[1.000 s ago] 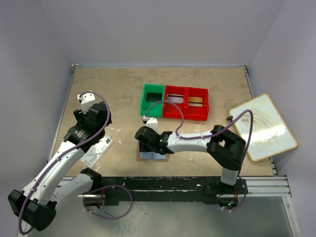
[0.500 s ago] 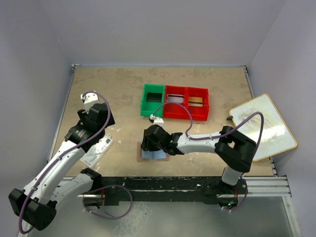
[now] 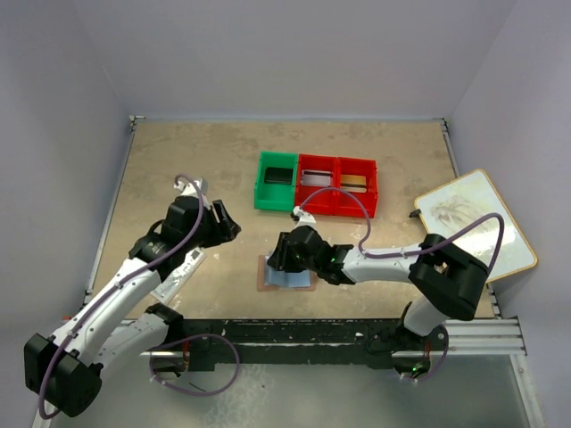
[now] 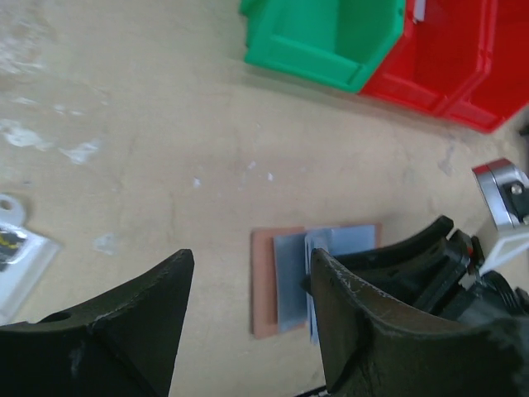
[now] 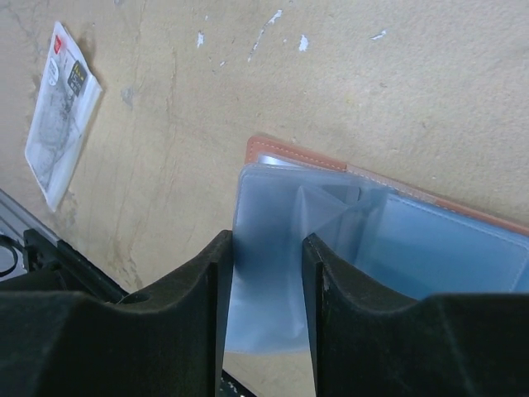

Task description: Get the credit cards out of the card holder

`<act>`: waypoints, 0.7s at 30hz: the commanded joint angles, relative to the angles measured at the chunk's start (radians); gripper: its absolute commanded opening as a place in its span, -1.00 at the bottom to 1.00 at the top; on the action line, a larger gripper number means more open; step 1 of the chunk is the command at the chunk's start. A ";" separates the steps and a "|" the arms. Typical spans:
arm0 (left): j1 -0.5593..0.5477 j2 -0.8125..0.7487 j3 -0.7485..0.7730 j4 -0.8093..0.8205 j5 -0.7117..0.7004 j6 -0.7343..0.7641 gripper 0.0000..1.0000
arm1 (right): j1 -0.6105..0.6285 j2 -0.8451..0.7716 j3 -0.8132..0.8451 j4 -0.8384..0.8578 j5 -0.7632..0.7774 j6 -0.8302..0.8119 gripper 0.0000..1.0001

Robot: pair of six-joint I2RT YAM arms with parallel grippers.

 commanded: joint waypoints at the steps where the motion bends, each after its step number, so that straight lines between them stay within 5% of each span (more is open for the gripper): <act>1: 0.002 0.009 -0.060 0.151 0.260 -0.057 0.12 | -0.014 -0.051 -0.045 0.095 -0.016 0.025 -0.21; 7: -0.035 -0.009 -0.164 0.225 0.339 -0.101 0.11 | -0.018 -0.058 -0.073 0.117 -0.021 0.040 -0.22; 16: -0.178 0.031 -0.169 0.236 0.239 -0.117 0.10 | -0.039 -0.089 -0.140 0.211 -0.068 0.055 -0.05; 21: -0.203 0.060 -0.178 0.257 0.216 -0.129 0.07 | -0.053 -0.110 -0.172 0.241 -0.080 0.062 -0.25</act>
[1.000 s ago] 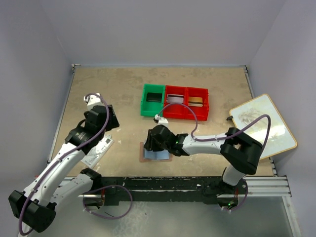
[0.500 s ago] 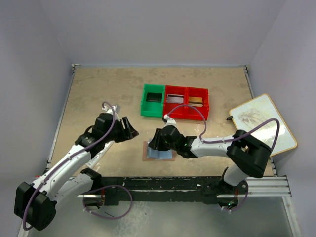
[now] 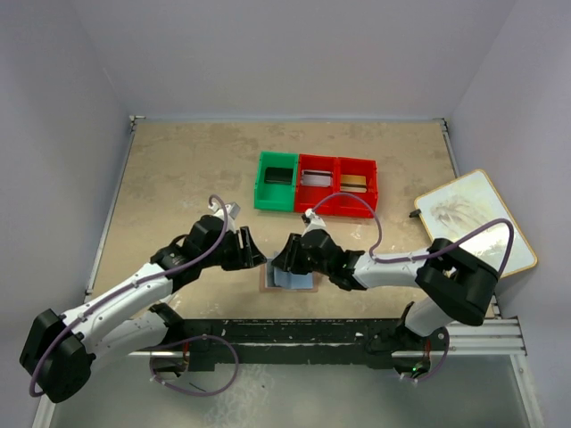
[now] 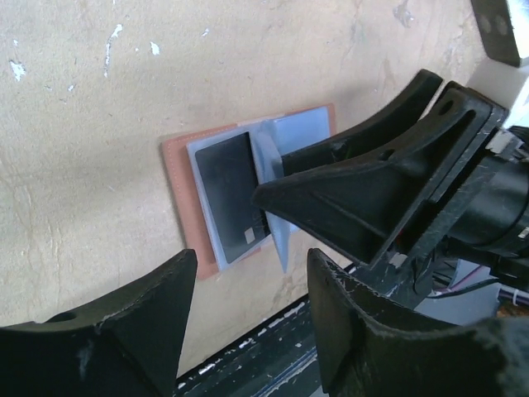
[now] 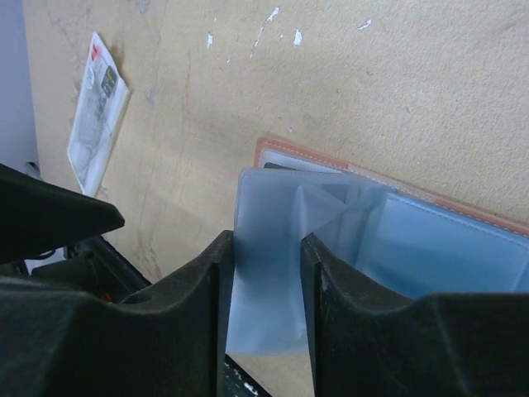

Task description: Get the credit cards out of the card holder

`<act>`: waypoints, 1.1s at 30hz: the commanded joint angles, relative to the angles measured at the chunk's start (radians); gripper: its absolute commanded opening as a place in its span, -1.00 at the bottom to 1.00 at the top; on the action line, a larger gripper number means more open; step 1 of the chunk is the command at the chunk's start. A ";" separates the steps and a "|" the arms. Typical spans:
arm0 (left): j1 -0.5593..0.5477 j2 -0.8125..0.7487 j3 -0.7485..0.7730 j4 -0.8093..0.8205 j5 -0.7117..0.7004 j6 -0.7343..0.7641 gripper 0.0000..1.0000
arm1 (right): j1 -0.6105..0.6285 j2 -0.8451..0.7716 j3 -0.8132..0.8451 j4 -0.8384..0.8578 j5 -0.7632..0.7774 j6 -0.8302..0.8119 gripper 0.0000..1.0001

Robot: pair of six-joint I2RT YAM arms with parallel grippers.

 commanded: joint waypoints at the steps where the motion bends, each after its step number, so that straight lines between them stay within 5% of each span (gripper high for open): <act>1: -0.011 0.014 0.005 0.062 -0.043 -0.018 0.06 | -0.012 -0.044 -0.024 0.070 -0.016 0.010 -0.30; 18: -0.089 0.127 -0.059 0.310 0.056 -0.085 0.05 | -0.056 -0.089 -0.119 0.176 -0.065 0.043 -0.26; 33: -0.252 0.350 -0.020 0.456 -0.078 -0.110 -0.16 | -0.070 -0.093 -0.129 0.177 -0.072 0.038 -0.25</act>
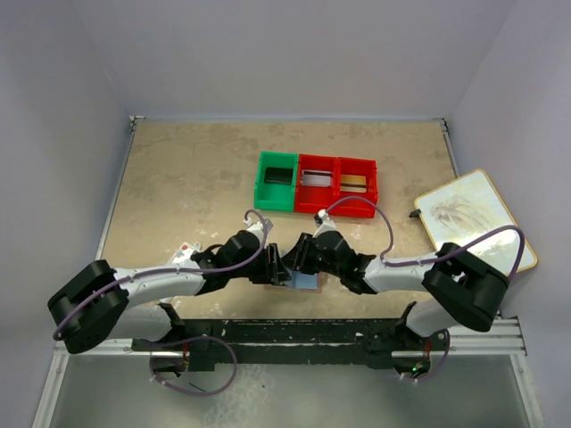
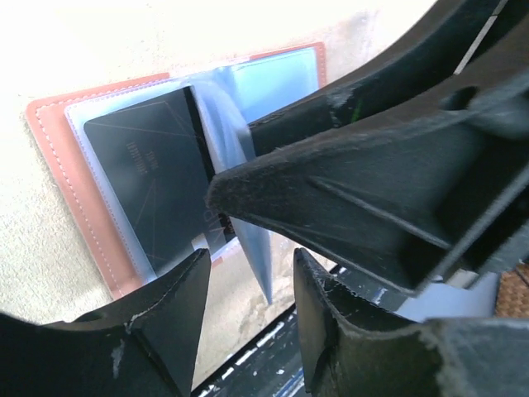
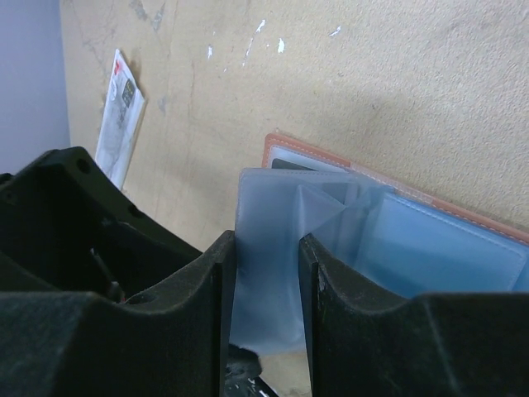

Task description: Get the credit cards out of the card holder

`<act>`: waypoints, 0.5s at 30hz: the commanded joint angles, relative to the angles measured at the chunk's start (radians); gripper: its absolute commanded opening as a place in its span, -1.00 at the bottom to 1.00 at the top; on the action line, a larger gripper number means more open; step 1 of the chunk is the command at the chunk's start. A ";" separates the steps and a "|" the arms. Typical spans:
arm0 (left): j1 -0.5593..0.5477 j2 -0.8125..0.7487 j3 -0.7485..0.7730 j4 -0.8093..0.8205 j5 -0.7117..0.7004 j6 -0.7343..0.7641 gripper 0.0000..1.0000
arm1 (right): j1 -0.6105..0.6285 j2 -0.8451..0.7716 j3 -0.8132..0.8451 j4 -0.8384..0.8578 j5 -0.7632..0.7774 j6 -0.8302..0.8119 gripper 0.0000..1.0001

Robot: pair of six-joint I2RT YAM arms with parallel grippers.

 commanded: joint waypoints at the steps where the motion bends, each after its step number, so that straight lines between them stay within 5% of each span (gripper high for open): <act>1: -0.022 0.047 0.049 0.073 -0.068 0.005 -0.21 | -0.008 -0.029 -0.007 0.046 -0.015 0.001 -0.25; 9: -0.068 0.096 0.117 -0.016 -0.204 0.040 -0.84 | -0.021 -0.067 -0.009 0.020 -0.018 -0.010 -0.14; 15: -0.097 0.092 0.158 -0.133 -0.310 0.061 -1.00 | -0.042 -0.162 0.020 -0.110 0.023 -0.047 0.28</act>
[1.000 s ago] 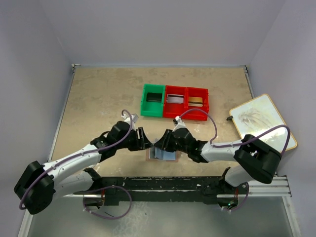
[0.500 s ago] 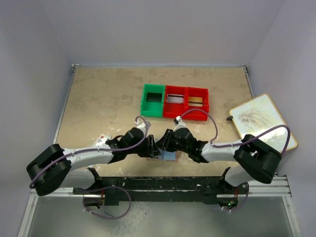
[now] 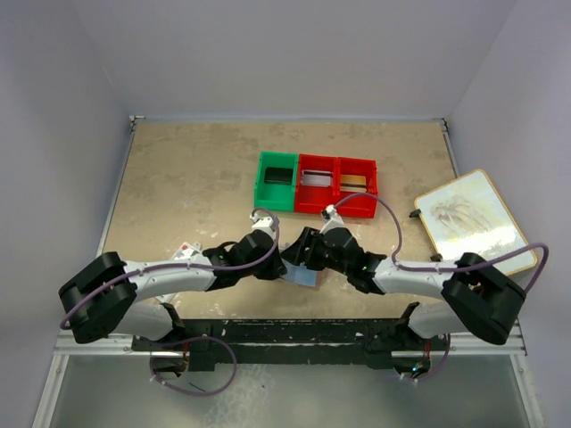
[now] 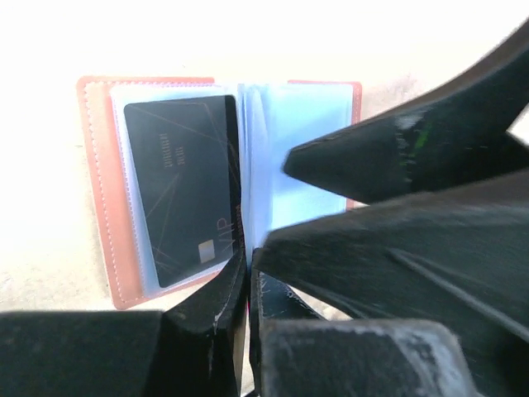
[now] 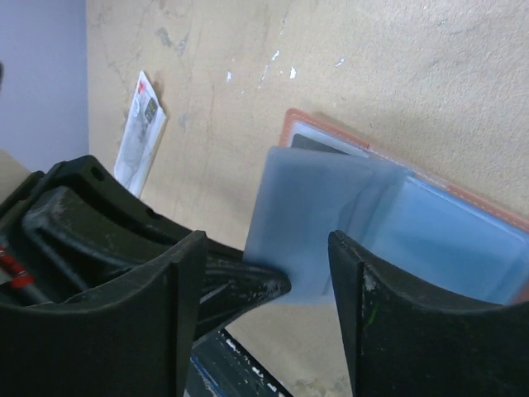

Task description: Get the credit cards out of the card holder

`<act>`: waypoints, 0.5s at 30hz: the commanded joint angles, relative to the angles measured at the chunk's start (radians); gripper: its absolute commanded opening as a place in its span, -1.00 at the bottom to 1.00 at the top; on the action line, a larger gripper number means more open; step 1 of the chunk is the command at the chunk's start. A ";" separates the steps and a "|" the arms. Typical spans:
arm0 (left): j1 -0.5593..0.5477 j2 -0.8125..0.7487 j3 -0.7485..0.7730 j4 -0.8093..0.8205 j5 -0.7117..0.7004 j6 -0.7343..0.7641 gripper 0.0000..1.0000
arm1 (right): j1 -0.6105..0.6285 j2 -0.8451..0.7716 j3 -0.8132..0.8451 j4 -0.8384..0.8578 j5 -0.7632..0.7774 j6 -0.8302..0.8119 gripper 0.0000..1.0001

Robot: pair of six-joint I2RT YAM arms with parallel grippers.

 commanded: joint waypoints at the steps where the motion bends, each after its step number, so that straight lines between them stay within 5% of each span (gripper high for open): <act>1: -0.024 -0.003 0.059 -0.081 -0.123 0.035 -1.00 | -0.020 -0.100 0.036 -0.107 0.049 -0.042 0.32; 7: -0.062 -0.004 0.128 -0.216 -0.228 0.068 -1.00 | -0.083 -0.225 0.031 -0.302 0.134 -0.062 0.46; 15: -0.162 0.118 0.289 -0.374 -0.367 0.123 -0.79 | -0.182 -0.344 -0.051 -0.344 0.125 -0.079 0.54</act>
